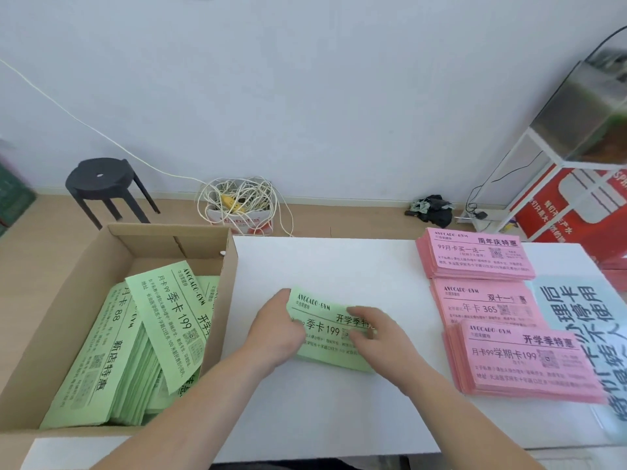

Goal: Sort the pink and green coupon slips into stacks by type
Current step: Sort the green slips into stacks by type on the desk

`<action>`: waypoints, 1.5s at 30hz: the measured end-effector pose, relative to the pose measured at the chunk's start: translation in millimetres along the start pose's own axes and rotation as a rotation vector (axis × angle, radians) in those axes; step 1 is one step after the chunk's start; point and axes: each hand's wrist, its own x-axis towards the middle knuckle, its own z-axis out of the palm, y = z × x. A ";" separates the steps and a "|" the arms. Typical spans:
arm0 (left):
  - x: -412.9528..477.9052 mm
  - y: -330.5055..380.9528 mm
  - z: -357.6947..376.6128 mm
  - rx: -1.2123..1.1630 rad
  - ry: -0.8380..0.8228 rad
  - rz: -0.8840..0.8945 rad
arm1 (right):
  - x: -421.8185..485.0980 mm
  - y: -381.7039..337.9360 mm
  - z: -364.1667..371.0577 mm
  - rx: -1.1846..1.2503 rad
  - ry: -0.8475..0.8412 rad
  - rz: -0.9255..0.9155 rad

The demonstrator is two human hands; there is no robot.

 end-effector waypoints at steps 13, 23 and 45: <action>-18.8 17.8 1.8 -0.103 0.039 0.396 | -5.5 34.2 -65.7 0.777 0.267 0.118; -9.1 -41.9 26.9 -0.184 0.159 0.186 | -6.7 34.3 -36.9 0.440 0.322 -0.037; -23.0 -59.9 38.4 0.192 0.295 0.546 | -19.5 39.3 11.0 0.253 0.475 -0.308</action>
